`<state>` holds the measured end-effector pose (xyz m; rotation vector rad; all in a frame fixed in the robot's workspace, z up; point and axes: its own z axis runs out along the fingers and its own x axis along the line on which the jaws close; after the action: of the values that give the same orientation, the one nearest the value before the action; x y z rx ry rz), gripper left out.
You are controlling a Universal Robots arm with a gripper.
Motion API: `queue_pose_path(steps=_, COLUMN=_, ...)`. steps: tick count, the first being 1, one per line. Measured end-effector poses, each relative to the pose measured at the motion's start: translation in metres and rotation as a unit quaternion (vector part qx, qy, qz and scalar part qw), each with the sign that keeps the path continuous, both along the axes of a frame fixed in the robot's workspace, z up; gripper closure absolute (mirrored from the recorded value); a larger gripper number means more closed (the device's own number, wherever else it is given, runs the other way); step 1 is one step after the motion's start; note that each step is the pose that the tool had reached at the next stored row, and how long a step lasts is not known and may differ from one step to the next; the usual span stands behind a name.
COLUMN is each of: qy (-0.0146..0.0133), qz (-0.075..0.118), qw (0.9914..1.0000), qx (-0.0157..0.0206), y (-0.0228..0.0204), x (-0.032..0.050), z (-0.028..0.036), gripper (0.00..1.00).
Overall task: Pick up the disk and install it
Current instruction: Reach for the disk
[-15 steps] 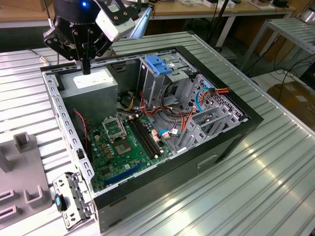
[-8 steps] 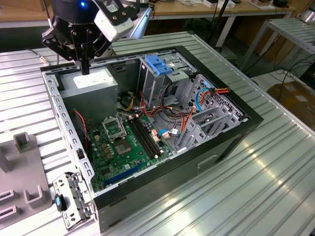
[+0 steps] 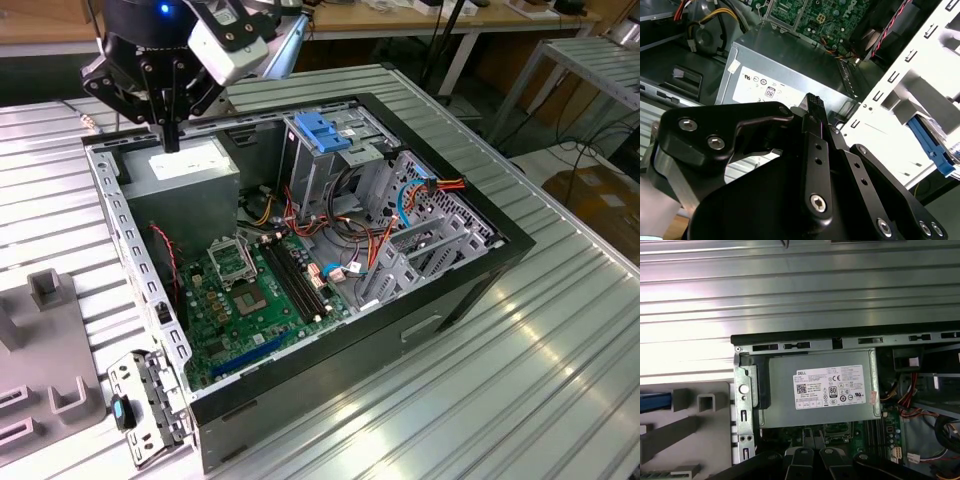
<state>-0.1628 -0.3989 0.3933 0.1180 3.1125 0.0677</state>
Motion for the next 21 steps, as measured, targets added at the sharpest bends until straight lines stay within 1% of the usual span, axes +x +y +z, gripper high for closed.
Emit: queue_pose_path(steps=21, qy=0.0, qz=0.0, qw=1.0, qx=0.0, y=0.0, x=-0.0069, z=0.0, gripper=0.89)
